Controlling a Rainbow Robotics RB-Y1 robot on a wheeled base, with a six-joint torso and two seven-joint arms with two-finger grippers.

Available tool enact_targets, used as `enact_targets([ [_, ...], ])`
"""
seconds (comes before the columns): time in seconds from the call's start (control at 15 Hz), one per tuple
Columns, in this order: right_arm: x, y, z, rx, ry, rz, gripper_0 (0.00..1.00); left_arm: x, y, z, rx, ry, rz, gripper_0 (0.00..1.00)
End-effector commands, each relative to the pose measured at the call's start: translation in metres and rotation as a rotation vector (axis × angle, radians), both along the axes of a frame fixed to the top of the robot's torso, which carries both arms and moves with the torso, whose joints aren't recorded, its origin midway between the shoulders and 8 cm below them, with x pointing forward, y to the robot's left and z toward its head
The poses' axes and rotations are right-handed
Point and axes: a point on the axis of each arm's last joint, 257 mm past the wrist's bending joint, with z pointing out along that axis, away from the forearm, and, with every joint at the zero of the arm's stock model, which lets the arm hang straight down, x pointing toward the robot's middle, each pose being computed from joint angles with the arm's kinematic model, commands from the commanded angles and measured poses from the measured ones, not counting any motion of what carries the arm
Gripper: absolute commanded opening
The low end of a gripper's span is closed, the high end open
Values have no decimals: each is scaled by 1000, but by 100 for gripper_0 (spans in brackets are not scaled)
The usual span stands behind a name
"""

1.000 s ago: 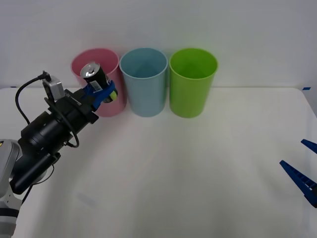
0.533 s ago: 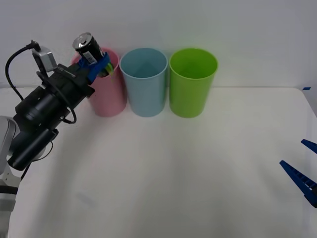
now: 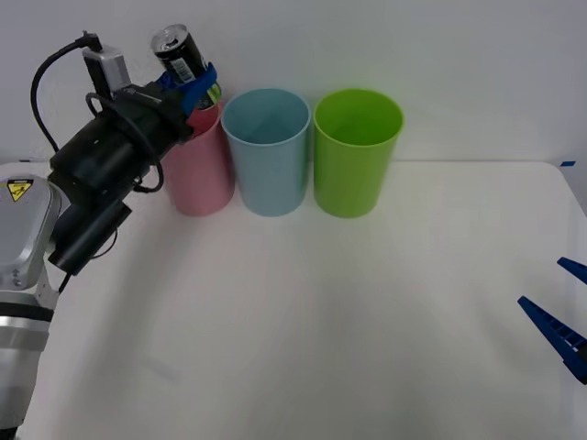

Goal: Grasp the object on the table and drop it into the matching bin: aluminum can to the light blue bin, PET bottle to the pink bin.

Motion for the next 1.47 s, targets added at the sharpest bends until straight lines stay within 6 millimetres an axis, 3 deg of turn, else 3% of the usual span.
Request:
enact_targets([
  [0.07,0,0,0,0,0,0,100,21,-6,-2,48,6,20,0],
  [0.73,0,0,0,0,0,0,100,79,-48,10,145,39,7,0],
  [1.13,0,0,0,0,0,0,100,90,-71,17,177,45,-10,1],
  [1.47,0,0,0,0,0,0,100,89,-77,14,189,46,-19,1],
])
